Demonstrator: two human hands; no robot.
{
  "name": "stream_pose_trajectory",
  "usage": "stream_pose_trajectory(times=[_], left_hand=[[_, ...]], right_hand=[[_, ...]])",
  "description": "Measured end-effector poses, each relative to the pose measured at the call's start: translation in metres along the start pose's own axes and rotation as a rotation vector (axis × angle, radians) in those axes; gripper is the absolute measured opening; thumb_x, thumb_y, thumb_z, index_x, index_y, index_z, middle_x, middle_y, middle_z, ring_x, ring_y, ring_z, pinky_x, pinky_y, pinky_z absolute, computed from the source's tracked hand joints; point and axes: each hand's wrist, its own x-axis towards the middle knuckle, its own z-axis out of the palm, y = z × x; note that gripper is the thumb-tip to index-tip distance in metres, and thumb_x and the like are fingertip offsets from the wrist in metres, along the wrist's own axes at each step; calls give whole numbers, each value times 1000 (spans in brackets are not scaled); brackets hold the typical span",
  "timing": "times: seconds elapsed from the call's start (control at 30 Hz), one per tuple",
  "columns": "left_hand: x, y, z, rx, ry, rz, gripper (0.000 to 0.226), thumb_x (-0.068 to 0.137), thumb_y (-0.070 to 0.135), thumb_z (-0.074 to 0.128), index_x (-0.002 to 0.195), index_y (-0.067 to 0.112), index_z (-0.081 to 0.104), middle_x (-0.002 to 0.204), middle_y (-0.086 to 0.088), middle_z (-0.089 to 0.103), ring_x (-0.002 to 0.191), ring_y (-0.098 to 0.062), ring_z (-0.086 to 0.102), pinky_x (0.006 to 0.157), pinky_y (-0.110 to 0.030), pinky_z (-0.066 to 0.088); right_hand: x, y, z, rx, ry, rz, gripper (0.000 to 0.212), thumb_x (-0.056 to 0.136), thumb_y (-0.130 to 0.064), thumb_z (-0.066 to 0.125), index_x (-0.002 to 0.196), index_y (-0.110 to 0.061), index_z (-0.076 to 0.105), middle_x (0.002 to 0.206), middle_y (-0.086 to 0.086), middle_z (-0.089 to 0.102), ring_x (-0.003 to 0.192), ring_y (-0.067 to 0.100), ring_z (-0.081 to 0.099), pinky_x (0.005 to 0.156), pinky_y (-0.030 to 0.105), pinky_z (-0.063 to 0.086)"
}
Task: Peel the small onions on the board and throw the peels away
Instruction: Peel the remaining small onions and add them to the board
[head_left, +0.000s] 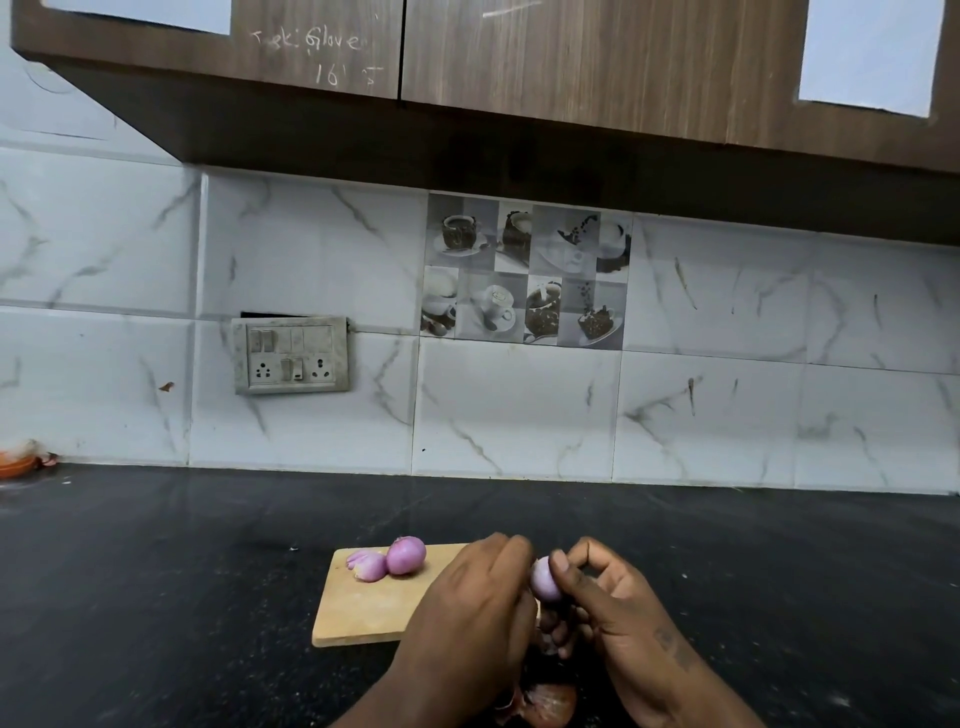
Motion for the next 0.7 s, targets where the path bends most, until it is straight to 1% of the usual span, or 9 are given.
stream_pose_trajectory(times=[0.1,0.2,0.27,0.3,0.4,0.43,0.53,0.6,0.7], left_hand=[[-1,-1,-2,-121,-5,-39,9,94,22,48,98,23,56,90,11,58,83,-7,54,74,-21,39],[-1,0,-3,-153,-24,-43,6,102,32,51,107,31,54,99,17,58,92,1,54,80,-11,37],[0,0,-4,-202,-15,-83,5,102,26,55,102,31,54,95,17,58,90,0,55,78,-9,37],[0,-1,-4,-221,-8,-103,8,102,22,56,97,28,55,90,16,58,88,-2,56,75,-11,38],[1,1,-4,-202,-1,-114,14,101,17,54,88,24,53,82,13,54,79,-6,55,70,-15,39],[0,2,-4,-191,8,-103,15,100,16,54,88,24,52,81,13,53,77,-6,54,69,-16,39],[3,1,-5,-206,41,-121,19,96,7,56,88,24,56,81,13,55,79,-7,56,70,-19,41],[4,-3,-7,-272,44,-161,23,96,2,58,88,24,59,83,13,59,83,-10,59,73,-22,45],[4,-11,-10,-329,66,-202,20,101,11,59,87,25,61,85,12,61,86,-13,61,74,-25,47]], right_hand=[[-1,-2,0,14,9,12,28,94,-26,67,92,1,61,70,25,61,50,22,54,46,26,44],[-1,-2,0,32,14,13,30,95,-29,64,90,0,64,67,23,61,48,21,55,45,25,46],[0,-1,1,46,4,2,28,96,-29,66,87,-2,66,68,22,62,50,21,57,46,26,48],[0,0,1,36,-6,-9,28,94,-29,72,88,-2,67,70,23,64,52,22,59,49,27,49],[1,0,-1,-36,-33,-38,42,76,-29,86,97,2,66,79,29,66,66,31,62,62,35,52],[0,0,-2,-57,-37,-39,45,73,-31,88,97,1,67,78,28,65,67,31,60,63,36,52],[-2,-1,-1,-89,-53,-35,37,77,-38,81,86,-4,69,70,16,60,57,21,54,53,28,47],[-4,-2,1,-57,-49,-17,41,81,-43,79,83,-3,69,66,12,58,52,18,52,47,24,44],[-5,-4,1,37,27,37,47,92,-42,64,85,4,67,63,14,56,50,17,51,46,24,43]])
